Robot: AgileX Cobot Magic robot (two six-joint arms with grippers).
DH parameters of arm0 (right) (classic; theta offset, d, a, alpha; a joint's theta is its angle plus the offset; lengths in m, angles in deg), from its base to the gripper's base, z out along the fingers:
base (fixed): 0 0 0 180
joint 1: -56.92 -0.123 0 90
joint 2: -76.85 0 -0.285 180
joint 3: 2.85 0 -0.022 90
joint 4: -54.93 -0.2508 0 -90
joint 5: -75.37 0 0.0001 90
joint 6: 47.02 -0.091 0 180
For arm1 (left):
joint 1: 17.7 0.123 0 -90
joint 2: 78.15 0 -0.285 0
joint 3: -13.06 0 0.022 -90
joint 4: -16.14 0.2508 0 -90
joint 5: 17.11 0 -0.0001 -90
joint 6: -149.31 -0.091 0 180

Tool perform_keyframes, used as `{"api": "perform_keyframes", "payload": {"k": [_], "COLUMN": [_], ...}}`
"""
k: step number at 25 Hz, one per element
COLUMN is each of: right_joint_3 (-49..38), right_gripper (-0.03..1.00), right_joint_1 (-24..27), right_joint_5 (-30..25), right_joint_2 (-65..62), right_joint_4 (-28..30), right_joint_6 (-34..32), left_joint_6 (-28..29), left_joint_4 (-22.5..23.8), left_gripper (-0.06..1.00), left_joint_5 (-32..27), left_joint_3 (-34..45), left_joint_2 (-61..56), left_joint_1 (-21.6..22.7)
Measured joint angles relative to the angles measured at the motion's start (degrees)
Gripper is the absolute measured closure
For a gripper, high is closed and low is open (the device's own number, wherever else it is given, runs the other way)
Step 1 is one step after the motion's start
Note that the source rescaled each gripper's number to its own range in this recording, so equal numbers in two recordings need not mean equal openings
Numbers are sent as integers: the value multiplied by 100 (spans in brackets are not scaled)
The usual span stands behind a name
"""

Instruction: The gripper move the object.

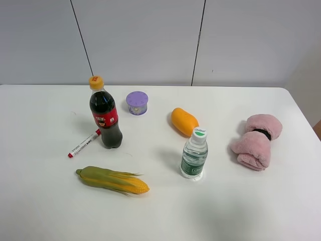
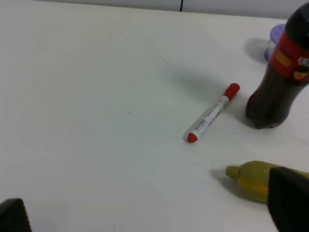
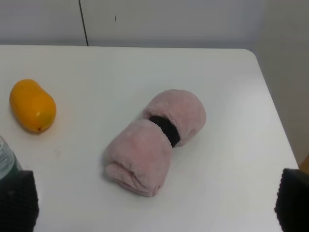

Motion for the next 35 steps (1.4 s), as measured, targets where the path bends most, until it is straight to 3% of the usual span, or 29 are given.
{"api": "perform_keyframes", "payload": {"k": [10,16,35], "right_joint_3": [-286,-286,-286], "right_gripper": [-2,-2,-2], "right_joint_1": [-24,-24,-24], "right_joint_5": [-304,-304,-304], "right_joint_2": [0,0,0], "right_joint_4": [89,400,406], "right_joint_6": [-43,-517,-562], "left_joint_6": [0,0,0], "left_joint_4": [0,0,0], "left_gripper": [-6,-6,-6], "left_joint_5": [6,6,6], "left_joint_3": [0,0,0], "left_joint_2": [0,0,0], "left_joint_1": [0,0,0]}}
